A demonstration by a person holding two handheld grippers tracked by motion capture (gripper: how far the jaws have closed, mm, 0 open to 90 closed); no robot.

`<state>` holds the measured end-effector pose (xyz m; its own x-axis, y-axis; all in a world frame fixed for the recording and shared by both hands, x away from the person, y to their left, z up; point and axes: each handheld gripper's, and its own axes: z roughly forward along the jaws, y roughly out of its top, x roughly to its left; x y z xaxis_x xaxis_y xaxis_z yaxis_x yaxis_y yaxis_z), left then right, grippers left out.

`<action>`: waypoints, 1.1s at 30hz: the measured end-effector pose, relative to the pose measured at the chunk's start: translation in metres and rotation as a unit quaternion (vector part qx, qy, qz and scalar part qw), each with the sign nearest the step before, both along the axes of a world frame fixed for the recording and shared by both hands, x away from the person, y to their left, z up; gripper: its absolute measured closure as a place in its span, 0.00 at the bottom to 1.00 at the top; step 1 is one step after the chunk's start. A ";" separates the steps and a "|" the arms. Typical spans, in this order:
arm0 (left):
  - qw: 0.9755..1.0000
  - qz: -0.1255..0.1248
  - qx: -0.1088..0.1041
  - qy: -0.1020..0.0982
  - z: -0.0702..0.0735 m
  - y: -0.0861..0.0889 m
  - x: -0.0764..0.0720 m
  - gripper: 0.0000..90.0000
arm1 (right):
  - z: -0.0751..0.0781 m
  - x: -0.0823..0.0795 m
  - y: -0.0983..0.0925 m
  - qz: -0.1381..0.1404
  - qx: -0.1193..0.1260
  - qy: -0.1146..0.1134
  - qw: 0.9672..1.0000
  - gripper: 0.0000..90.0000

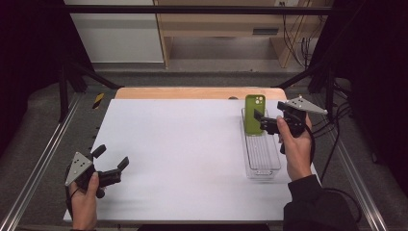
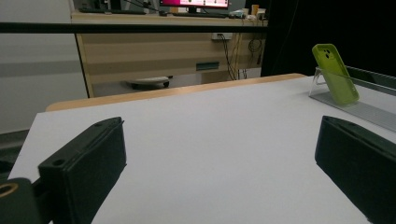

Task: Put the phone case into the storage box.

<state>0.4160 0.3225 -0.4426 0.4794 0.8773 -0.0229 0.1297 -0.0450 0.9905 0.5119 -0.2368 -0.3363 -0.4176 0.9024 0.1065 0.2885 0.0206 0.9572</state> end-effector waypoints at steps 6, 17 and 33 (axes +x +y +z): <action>1.000 -0.003 0.004 0.001 -0.001 0.000 -0.003 0.02 | 0.003 -0.006 -0.002 0.001 -0.006 -0.008 1.000 0.04; 1.000 -0.005 0.007 0.001 -0.002 0.001 -0.007 0.02 | 0.007 -0.015 -0.009 0.004 -0.002 -0.014 1.000 0.04; 1.000 -0.007 0.005 0.000 -0.002 0.001 -0.007 0.02 | 0.003 -0.027 -0.023 0.004 -0.001 -0.015 1.000 0.04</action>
